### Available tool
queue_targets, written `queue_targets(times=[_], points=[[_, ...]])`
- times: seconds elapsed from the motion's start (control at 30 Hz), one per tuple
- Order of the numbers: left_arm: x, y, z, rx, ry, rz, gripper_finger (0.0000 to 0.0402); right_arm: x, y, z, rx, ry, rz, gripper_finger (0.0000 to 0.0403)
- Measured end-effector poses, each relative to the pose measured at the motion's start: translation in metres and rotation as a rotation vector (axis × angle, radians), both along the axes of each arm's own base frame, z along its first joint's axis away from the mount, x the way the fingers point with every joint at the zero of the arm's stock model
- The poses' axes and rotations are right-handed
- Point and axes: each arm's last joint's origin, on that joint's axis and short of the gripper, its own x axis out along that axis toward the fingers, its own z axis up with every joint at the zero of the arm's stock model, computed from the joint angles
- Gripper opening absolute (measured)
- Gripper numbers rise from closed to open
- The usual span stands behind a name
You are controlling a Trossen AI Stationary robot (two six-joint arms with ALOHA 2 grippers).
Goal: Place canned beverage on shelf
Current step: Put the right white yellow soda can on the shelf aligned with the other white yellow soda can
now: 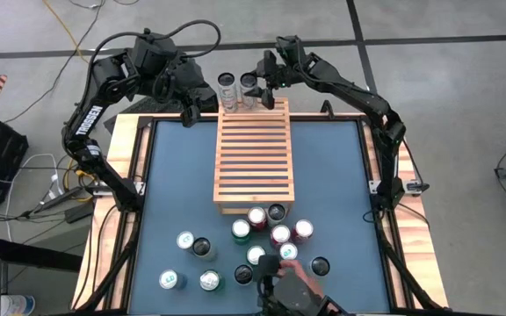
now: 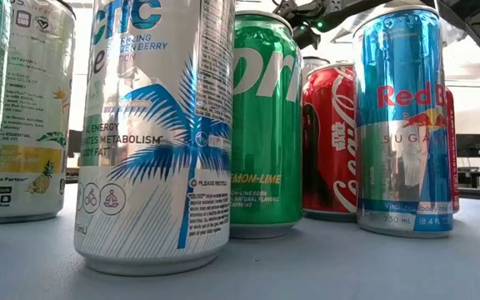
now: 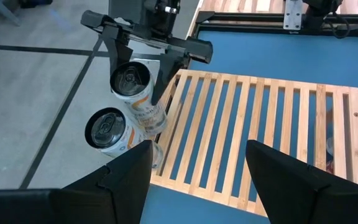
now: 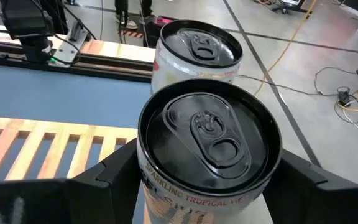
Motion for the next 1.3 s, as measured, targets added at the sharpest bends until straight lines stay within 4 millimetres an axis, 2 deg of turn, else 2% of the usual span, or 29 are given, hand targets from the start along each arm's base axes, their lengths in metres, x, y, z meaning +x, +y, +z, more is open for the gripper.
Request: queue_targets(times=[0.37,0.6,1.17,1.3], points=[[0.0,0.0,0.0,0.001,0.001,0.0,0.0247,0.0028,0.0027,-0.0004,-0.056,0.029,-0.042,0.0276],[0.0,-0.0001,0.0,0.009,0.005,-0.006,0.0247,0.0026,0.0032,-0.0006,0.006,0.028,-0.097,0.0276],[0.0,0.0,0.0,0.009,0.005,-0.006,0.0247,0.0019,0.0044,-0.0013,0.062,0.028,-0.103,0.0276],[0.0002,-0.0003,-0.0001,0.001,0.001,-0.015,0.0247,-0.0024,0.0052,0.0055,0.109,0.039,-0.106,0.0279]])
